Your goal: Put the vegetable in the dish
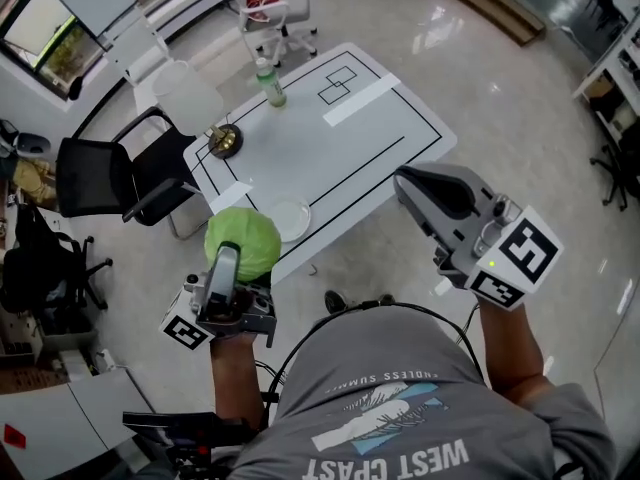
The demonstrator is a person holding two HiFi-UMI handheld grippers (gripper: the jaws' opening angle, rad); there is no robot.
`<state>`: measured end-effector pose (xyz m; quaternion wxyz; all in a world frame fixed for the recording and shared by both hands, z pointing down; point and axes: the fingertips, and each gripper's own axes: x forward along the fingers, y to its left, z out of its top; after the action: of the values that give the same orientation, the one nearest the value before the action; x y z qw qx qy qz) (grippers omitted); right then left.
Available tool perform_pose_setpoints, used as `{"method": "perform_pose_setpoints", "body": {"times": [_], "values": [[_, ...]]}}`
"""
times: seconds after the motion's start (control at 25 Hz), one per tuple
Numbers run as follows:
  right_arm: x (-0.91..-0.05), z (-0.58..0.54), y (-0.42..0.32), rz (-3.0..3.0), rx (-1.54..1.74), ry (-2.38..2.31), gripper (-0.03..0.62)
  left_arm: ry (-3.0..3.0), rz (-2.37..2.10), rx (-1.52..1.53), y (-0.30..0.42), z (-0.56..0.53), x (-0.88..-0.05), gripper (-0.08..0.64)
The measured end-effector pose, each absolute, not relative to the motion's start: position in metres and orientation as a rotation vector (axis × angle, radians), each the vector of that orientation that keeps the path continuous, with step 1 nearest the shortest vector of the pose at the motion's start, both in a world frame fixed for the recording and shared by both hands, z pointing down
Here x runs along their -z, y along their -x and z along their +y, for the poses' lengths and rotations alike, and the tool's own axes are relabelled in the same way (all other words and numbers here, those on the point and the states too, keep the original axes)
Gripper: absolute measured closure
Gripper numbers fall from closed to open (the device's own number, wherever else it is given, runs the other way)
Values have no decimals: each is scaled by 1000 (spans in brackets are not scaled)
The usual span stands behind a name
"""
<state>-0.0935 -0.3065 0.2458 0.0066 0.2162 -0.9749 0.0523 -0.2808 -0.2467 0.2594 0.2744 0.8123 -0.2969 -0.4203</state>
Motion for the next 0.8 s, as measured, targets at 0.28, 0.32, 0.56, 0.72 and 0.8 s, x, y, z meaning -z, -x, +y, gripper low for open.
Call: {"method": "perform_pose_setpoints", "body": {"times": [0.28, 0.32, 0.56, 0.72, 0.8], "values": [[-252, -302, 116, -3017, -142, -739, 584, -2177, -745, 1094, 306, -262, -272, 264], [-253, -303, 115, -3008, -148, -753, 584, -2174, -738, 1094, 307, -264, -272, 264], [-256, -327, 107, -2987, -169, -778, 584, -2146, -749, 1091, 306, -290, -281, 264], [-257, -344, 104, -3000, -174, -731, 584, -2126, -789, 1084, 300, -306, -287, 264], [-259, -356, 98, -3000, -189, -716, 584, -2125, -810, 1070, 295, -317, -289, 264]]}}
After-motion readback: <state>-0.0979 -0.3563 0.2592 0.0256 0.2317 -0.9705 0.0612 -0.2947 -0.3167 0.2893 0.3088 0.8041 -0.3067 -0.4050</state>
